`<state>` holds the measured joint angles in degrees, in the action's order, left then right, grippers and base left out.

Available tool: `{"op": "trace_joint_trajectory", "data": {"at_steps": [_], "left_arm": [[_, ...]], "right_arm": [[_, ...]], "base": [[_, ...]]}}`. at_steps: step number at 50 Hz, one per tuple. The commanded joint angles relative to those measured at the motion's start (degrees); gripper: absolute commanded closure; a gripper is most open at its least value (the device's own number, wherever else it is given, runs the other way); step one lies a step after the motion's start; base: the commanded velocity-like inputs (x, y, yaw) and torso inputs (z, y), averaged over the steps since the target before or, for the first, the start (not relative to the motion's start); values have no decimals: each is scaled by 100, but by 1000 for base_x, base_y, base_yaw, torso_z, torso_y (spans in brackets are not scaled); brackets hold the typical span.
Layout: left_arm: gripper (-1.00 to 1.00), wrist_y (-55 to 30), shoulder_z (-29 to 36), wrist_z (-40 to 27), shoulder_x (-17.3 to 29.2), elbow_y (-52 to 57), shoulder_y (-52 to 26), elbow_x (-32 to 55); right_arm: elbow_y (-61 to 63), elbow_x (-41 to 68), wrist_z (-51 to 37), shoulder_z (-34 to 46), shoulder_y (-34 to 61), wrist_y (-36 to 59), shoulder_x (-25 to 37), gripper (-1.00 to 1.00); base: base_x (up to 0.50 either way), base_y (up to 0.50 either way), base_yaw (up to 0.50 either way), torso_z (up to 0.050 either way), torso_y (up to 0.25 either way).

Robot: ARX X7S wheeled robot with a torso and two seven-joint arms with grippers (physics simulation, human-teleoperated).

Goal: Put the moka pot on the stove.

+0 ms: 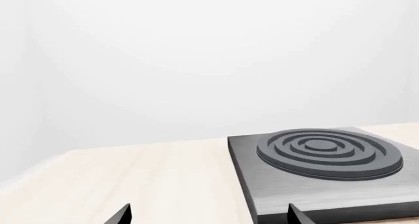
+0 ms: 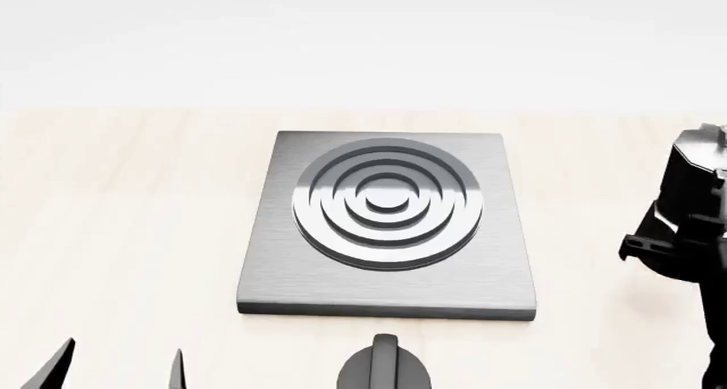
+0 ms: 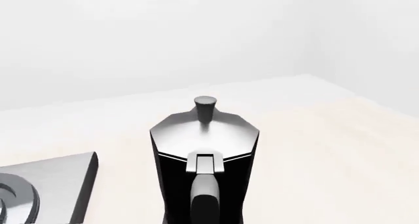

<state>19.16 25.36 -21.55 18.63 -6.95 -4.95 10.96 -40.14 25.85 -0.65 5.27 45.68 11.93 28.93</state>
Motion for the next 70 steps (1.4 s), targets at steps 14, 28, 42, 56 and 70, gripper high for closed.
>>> {"op": "trace_joint_trajectory", "data": {"at_steps": [14,28,42,56,70], "left_arm": [[-100,52,23,-20,10,-21,-10,10],[-100,98,29,-37,10,-39,-13,18],[-100,158,37,-39,9,-63,-18,40],[-100,156,46,-54,14,-62,-20,66],[-100,180,29,-117,0,-70,-15,74]], "right_arm": [[1368,-220,-420,83,76,236,159,100],[109,-798,-166,659,1219,-420,-452,100],[-1745,-1190,251,1061,2272,-1291,-1108,100],[-3479,-1290,750,748,2993,-2276,-1749,100],[-3483,-1790,1110,-57,2891,-2221,-2152,100]], "base": [[0,0,0,0,1],[0,0,0,0,1],[0,0,0,0,1],[0,0,0,0,1],[0,0,0,0,1]]}}
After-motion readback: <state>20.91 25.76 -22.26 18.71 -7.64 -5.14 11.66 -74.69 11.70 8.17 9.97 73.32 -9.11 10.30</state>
